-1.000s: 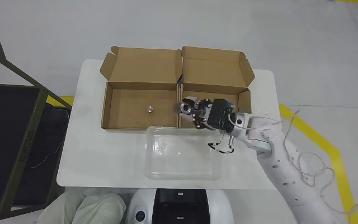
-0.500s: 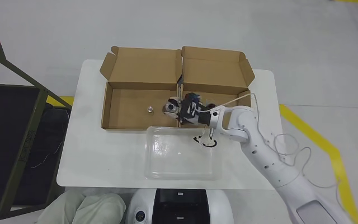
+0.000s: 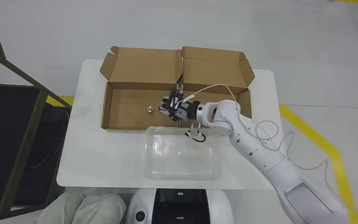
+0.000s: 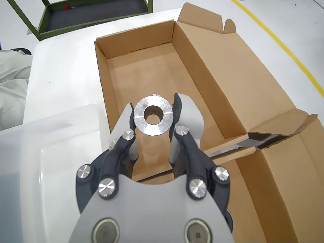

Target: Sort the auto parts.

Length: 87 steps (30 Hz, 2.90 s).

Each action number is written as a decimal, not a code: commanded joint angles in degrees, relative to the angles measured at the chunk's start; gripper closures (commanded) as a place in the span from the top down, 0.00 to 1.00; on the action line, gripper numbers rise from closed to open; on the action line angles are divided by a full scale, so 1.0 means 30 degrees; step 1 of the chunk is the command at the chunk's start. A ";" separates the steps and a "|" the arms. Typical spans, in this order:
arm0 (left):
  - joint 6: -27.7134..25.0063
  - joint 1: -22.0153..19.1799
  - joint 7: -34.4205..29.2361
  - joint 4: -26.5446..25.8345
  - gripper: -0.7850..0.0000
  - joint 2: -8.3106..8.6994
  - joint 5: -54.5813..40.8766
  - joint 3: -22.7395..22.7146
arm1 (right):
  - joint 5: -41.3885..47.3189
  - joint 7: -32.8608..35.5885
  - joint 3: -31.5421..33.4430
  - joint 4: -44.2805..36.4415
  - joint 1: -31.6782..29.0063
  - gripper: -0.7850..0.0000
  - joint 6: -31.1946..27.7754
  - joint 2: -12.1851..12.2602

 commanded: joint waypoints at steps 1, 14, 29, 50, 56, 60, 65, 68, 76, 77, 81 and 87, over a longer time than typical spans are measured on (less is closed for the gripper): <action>0.0000 0.0000 0.0000 0.0000 1.00 0.0000 0.0000 0.0000 | 0.0040 0.0085 -0.0270 0.0497 0.0293 0.00 0.0158 -0.0202; 0.0000 0.0000 0.0000 0.0000 1.00 0.0000 0.0000 0.0000 | 0.0265 0.0498 -0.2031 0.3749 0.1956 0.00 0.0711 -0.1736; 0.0000 0.0000 0.0000 0.0000 1.00 0.0000 0.0000 0.0000 | 0.0529 0.0177 -0.3063 0.7519 0.3328 0.00 0.0605 -0.3349; 0.0000 0.0000 0.0000 0.0000 1.00 0.0000 0.0000 0.0000 | -0.0005 -0.0559 -0.3549 1.0307 0.4056 0.28 0.0246 -0.4856; 0.0000 0.0000 0.0000 0.0000 1.00 0.0000 0.0000 0.0000 | -0.0167 -0.0795 -0.3506 1.0710 0.4090 0.48 0.0039 -0.5100; 0.0000 0.0000 0.0000 0.0000 1.00 0.0000 0.0000 0.0000 | -0.0414 -0.0929 -0.3443 1.0728 0.4083 0.73 -0.0045 -0.5181; 0.0000 0.0000 0.0000 0.0000 1.00 0.0000 0.0000 0.0000 | -0.0815 -0.1217 -0.3182 1.0460 0.4074 0.76 -0.0098 -0.5140; 0.0000 0.0000 0.0000 0.0000 1.00 0.0000 0.0000 0.0000 | -0.1145 -0.1335 -0.2967 1.0094 0.4042 0.77 -0.0096 -0.5016; 0.0000 0.0000 0.0000 0.0000 1.00 0.0000 0.0000 0.0000 | -0.1885 -0.1416 -0.1762 0.7870 0.3452 0.77 -0.0534 -0.4238; 0.0000 0.0000 0.0000 0.0000 1.00 0.0000 0.0000 0.0000 | -0.1956 -0.1369 -0.1564 0.7490 0.3307 0.77 -0.0579 -0.4114; 0.0000 0.0000 0.0000 0.0000 1.00 0.0000 0.0000 0.0000 | -0.2224 -0.1084 -0.0668 0.5820 0.2584 0.78 -0.0865 -0.3565; 0.0000 0.0000 0.0000 0.0000 1.00 0.0000 0.0000 0.0000 | -0.2821 -0.0207 0.1072 0.2453 0.0974 0.82 -0.1278 -0.2578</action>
